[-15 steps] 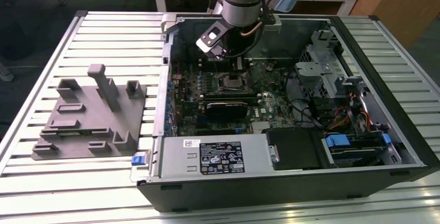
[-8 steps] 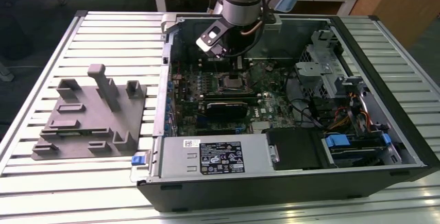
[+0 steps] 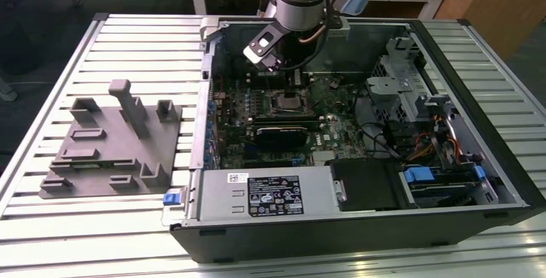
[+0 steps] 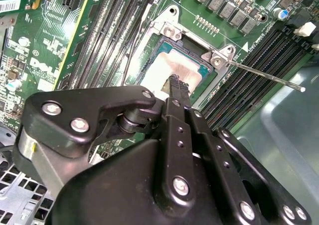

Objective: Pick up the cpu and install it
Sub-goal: 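Place the cpu into insertion slot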

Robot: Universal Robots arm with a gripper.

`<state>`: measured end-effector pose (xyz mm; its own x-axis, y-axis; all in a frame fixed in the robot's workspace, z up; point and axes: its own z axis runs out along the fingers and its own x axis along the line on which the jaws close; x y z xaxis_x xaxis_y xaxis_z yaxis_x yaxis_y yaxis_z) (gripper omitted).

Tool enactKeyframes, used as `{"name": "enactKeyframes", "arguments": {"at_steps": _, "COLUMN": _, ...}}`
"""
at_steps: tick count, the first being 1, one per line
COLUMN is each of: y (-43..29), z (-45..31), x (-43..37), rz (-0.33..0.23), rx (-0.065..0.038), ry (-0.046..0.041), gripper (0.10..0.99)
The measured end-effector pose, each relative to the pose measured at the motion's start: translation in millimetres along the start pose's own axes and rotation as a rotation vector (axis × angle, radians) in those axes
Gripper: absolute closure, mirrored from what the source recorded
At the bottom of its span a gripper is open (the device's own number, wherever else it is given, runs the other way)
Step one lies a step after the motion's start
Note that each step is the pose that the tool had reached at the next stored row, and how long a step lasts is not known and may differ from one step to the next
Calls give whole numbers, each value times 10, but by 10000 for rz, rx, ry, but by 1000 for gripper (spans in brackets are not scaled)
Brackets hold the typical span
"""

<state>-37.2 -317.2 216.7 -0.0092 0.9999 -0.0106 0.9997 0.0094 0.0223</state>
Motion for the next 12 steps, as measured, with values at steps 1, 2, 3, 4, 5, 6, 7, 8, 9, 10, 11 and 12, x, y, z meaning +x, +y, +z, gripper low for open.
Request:
{"name": "enactKeyframes", "arguments": {"at_steps": 1, "y": 0, "z": -4, "x": 0, "rz": 0, "rx": 0, "ry": -1, "gripper": 980}}
{"name": "enactKeyframes", "arguments": {"at_steps": 2, "y": 0, "z": -6, "x": 0, "rz": 0, "rx": -1, "ry": 1, "gripper": 980}}
{"name": "enactKeyframes", "arguments": {"at_steps": 3, "y": 0, "z": -6, "x": 0, "rz": 0, "rx": -2, "ry": 4, "gripper": 980}}
{"name": "enactKeyframes", "arguments": {"at_steps": 4, "y": 0, "z": -7, "x": 0, "rz": 0, "rx": -3, "ry": 5, "gripper": 980}}
{"name": "enactKeyframes", "arguments": {"at_steps": 5, "y": 0, "z": -8, "x": 0, "rz": 0, "rx": -2, "ry": 4, "gripper": 980}}
{"name": "enactKeyframes", "arguments": {"at_steps": 6, "y": 0, "z": -10, "x": 0, "rz": 0, "rx": -1, "ry": 2, "gripper": 980}}
{"name": "enactKeyframes", "arguments": {"at_steps": 7, "y": 0, "z": -14, "x": 0, "rz": 0, "rx": 1, "ry": -1, "gripper": 980}}
{"name": "enactKeyframes", "arguments": {"at_steps": 8, "y": 0, "z": -17, "x": 0, "rz": 0, "rx": 0, "ry": 0, "gripper": 980}}
{"name": "enactKeyframes", "arguments": {"at_steps": 9, "y": 0, "z": -19, "x": 0, "rz": 0, "rx": -1, "ry": 1, "gripper": 980}}
{"name": "enactKeyframes", "arguments": {"at_steps": 10, "y": 1, "z": -21, "x": 0, "rz": 0, "rx": -2, "ry": 3, "gripper": 980}}
{"name": "enactKeyframes", "arguments": {"at_steps": 11, "y": 1, "z": -22, "x": 0, "rz": 0, "rx": -3, "ry": 4, "gripper": 980}}
{"name": "enactKeyframes", "arguments": {"at_steps": 12, "y": 1, "z": -24, "x": 0, "rz": -1, "rx": -2, "ry": 2, "gripper": 980}}
